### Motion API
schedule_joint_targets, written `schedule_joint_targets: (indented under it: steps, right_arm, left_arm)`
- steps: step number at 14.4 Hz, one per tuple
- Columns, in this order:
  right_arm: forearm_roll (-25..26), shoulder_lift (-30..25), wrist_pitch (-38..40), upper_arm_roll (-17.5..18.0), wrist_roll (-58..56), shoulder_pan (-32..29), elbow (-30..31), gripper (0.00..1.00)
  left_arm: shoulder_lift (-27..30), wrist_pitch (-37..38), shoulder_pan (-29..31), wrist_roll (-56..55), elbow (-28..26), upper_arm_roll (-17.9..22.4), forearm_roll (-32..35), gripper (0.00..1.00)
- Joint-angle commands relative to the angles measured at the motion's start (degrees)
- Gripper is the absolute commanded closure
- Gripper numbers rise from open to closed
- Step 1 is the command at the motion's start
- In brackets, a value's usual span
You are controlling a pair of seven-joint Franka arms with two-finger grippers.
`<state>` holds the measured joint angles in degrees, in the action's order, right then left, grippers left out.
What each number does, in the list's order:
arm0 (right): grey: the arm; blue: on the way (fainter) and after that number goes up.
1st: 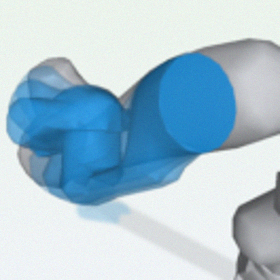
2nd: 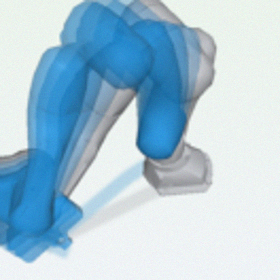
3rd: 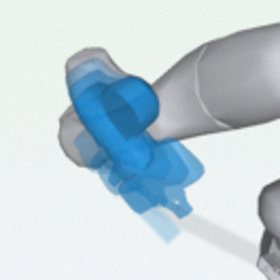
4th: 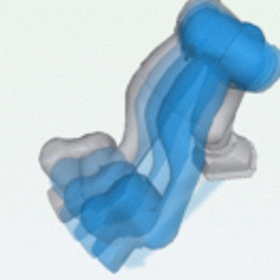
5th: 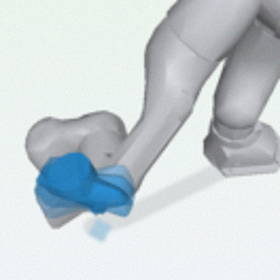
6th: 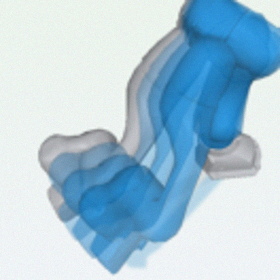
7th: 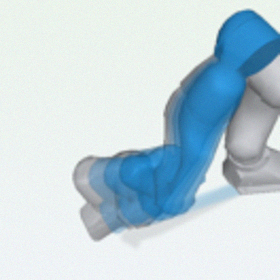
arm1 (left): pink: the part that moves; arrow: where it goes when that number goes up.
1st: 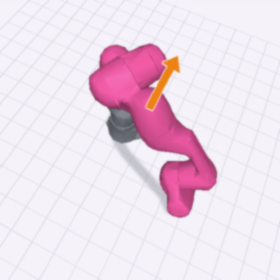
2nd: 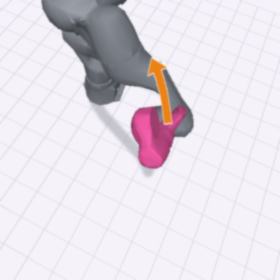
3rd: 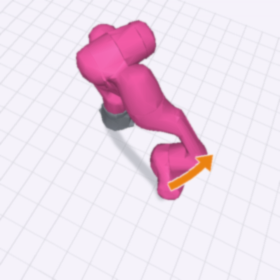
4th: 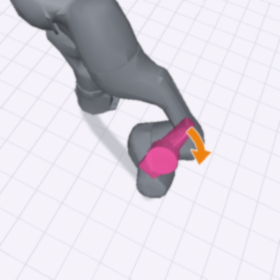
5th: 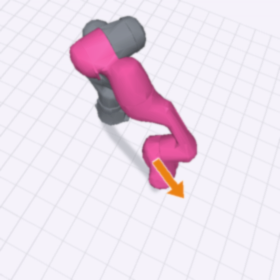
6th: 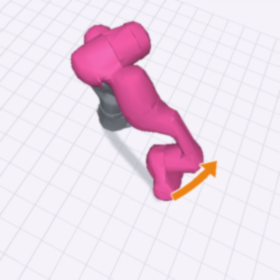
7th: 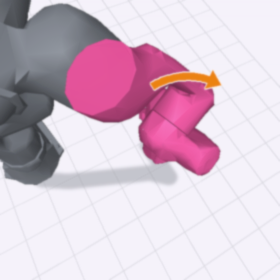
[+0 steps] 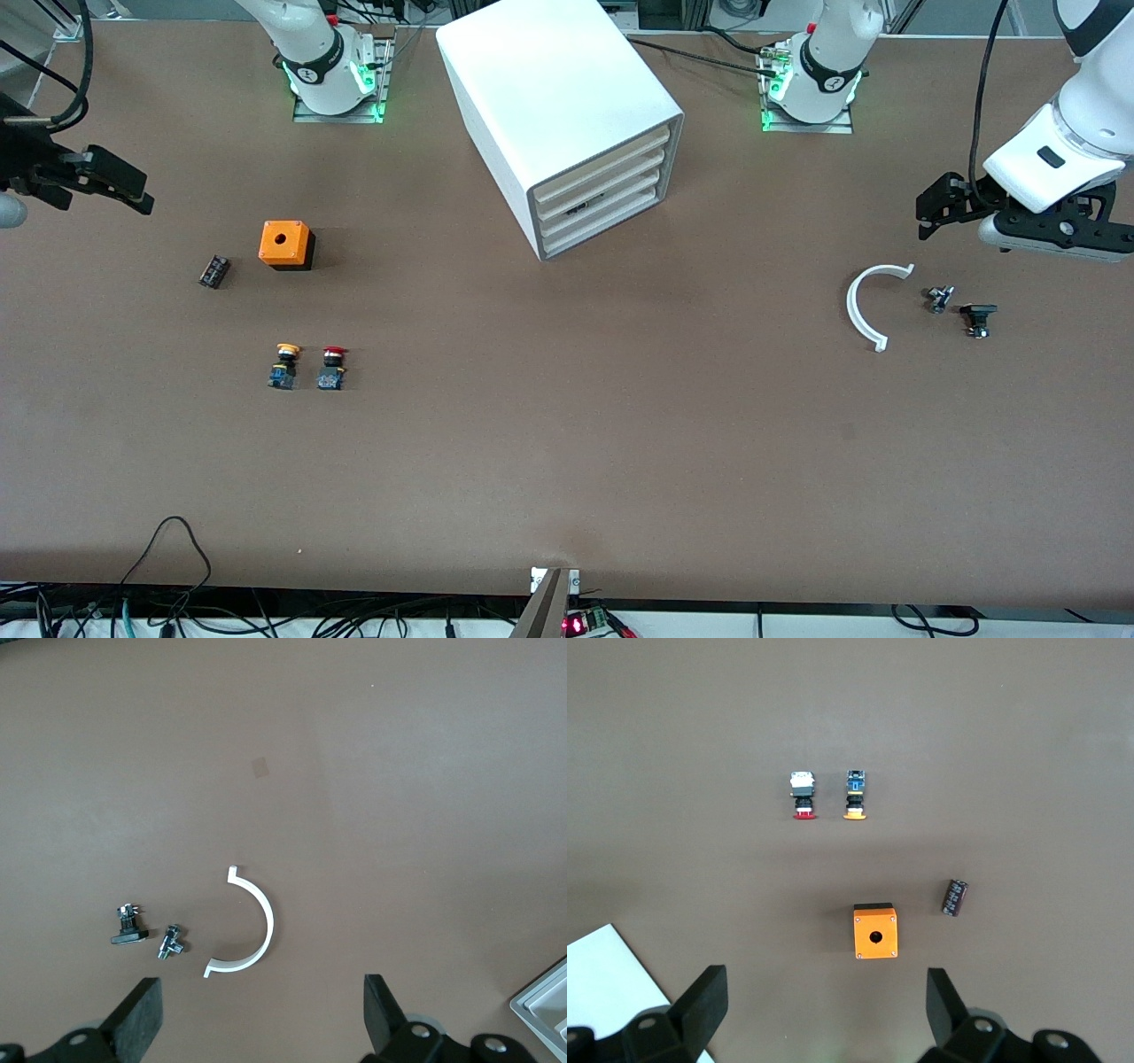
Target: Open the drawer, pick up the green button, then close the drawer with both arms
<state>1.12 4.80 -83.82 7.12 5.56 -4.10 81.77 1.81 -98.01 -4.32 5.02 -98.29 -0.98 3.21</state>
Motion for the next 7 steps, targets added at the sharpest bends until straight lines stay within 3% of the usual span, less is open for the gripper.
schedule_joint_targets:
  steps: [1, 3, 7]
  right_arm:
    - [0.28, 2.92, -1.6, 0.17, -1.78, -0.38, -0.21, 0.01]
    - [0.11, 5.38, -1.69, 0.17, -2.93, -0.2, -0.12, 0.01]
    - [0.02, 9.25, -1.78, 0.43, 3.63, 0.41, 0.76, 0.01]
  left_arm:
    - [-0.76, 0.89, 0.36, -0.01, 1.53, 0.01, -1.19, 0.0]
    - [-0.76, 3.24, 0.36, 0.25, 1.61, 0.01, -2.06, 0.0]
    - [-1.89, 19.04, -0.25, 0.95, 1.61, 0.01, -10.93, 0.0]
